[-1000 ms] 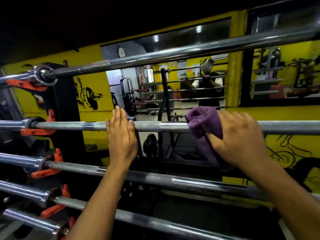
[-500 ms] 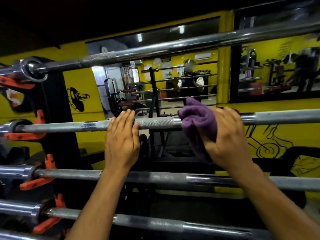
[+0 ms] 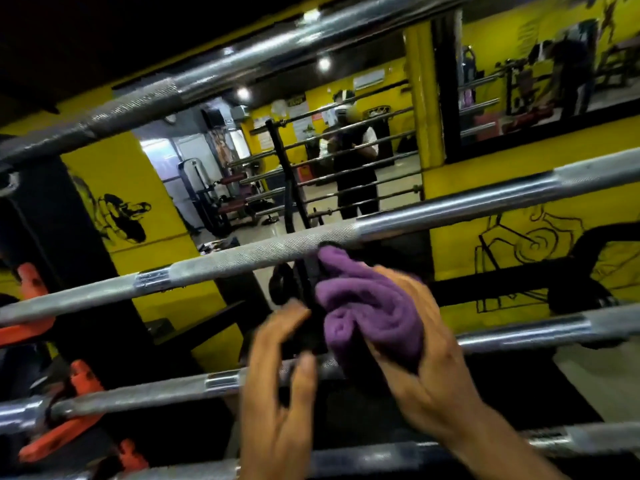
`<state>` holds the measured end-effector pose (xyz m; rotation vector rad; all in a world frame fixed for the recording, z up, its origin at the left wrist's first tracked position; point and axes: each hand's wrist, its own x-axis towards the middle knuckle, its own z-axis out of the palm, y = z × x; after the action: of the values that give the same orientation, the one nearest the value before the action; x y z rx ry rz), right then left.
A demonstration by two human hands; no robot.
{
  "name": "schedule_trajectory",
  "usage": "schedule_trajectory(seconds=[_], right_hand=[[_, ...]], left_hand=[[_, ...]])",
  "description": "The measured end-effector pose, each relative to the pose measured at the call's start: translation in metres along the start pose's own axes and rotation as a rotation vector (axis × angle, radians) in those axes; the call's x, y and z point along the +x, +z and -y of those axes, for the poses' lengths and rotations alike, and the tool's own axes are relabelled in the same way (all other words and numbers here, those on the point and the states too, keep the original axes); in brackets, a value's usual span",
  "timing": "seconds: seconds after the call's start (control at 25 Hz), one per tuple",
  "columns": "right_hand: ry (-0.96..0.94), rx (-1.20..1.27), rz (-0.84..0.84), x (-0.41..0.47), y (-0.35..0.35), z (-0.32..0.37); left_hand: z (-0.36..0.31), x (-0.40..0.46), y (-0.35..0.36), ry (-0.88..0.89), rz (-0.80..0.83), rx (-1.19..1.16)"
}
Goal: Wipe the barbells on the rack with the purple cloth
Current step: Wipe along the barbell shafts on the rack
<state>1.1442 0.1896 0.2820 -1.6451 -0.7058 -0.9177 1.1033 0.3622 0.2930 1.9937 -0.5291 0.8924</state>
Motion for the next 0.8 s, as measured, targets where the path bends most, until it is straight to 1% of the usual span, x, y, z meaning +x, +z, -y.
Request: schedule_trajectory(seconds=[0.04, 0.08, 0.12, 0.16, 0.2, 0.28, 0.36, 0.44, 0.56, 0.64, 0.8], right_hand=[[0.172, 0.145, -0.068, -0.011, 0.004, 0.006], [0.307, 0.245, -0.126, -0.021, 0.009, 0.012], [0.385, 0.28, -0.179, -0.029, 0.012, 0.016], [0.424, 0.265, -0.226, -0.036, 0.014, 0.019], [0.44, 0.229, -0.256, -0.039, 0.015, 0.022], [0.459, 0.192, -0.296, -0.041, 0.016, 0.031], [0.465, 0.145, -0.383, -0.048, 0.018, 0.043], [0.462, 0.069, -0.451, -0.057, 0.016, 0.059], [0.489, -0.057, -0.495, -0.079, 0.003, 0.077], [0.565, -0.126, -0.51, -0.101, -0.009, 0.085], [0.744, -0.161, -0.682, -0.154, -0.019, 0.109]], left_hand=[[-0.004, -0.016, 0.008, -0.031, 0.08, -0.089], [-0.006, -0.027, 0.015, -0.049, 0.133, -0.117], [-0.005, -0.033, 0.02, -0.048, 0.155, -0.115], [-0.001, -0.036, 0.023, -0.041, 0.166, -0.109], [0.004, -0.036, 0.025, -0.015, 0.166, -0.108], [0.015, -0.034, 0.027, 0.042, 0.112, -0.104], [0.018, -0.037, 0.028, 0.024, 0.107, -0.177], [0.012, -0.043, 0.028, 0.027, 0.17, -0.29], [0.006, -0.051, 0.026, 0.055, 0.321, -0.428], [0.006, -0.049, 0.029, 0.125, 0.391, -0.428], [-0.007, -0.055, 0.043, 0.358, 0.492, -0.289]])
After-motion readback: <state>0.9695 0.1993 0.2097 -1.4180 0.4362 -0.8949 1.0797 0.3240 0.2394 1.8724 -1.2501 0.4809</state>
